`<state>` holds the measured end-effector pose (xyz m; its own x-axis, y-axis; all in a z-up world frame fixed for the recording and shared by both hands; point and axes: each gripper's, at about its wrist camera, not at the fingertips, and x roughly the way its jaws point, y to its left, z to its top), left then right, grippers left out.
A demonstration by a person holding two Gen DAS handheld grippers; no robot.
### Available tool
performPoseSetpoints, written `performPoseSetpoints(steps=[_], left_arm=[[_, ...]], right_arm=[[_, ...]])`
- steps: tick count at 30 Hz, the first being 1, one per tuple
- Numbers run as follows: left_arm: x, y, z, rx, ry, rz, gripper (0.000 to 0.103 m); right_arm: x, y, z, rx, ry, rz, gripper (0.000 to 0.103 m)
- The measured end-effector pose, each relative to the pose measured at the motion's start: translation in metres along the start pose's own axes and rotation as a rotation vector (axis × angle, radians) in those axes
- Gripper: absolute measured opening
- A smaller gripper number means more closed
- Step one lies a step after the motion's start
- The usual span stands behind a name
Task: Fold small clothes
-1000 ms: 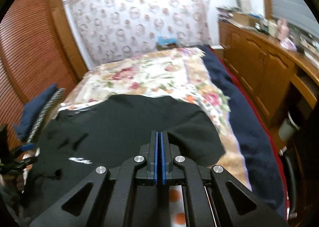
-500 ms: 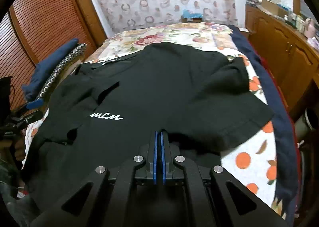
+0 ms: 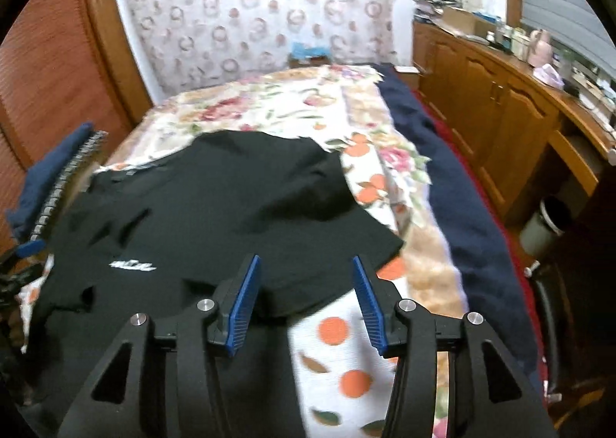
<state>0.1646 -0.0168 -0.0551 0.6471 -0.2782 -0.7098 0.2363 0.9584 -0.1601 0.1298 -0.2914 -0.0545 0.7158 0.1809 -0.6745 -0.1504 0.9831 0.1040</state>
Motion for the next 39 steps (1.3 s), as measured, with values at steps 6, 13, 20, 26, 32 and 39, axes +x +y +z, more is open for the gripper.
performPoseSetpoints(steps=[6,13,20,26,32,39], left_arm=[[0.000,-0.001,0.000,0.005,0.010,0.008,0.103],[0.002,0.003,-0.002,-0.004,0.017,0.013,0.103],[-0.002,0.004,0.000,0.002,0.012,0.023,0.103],[-0.006,0.008,0.003,-0.010,-0.004,0.032,0.103],[-0.010,0.009,0.001,-0.013,-0.012,0.040,0.103],[-0.011,0.013,0.000,-0.025,-0.015,0.052,0.103]], right_arm=[[0.039,0.003,0.005,0.063,0.072,-0.062,0.051],[0.050,0.023,0.017,-0.074,0.043,-0.064,0.010],[0.034,0.024,0.030,-0.081,-0.043,0.023,0.004],[0.008,0.073,0.055,-0.171,-0.123,0.176,0.004],[0.023,0.139,0.077,-0.292,-0.115,0.343,0.004],[0.049,0.130,0.085,-0.298,-0.088,0.325,0.038]])
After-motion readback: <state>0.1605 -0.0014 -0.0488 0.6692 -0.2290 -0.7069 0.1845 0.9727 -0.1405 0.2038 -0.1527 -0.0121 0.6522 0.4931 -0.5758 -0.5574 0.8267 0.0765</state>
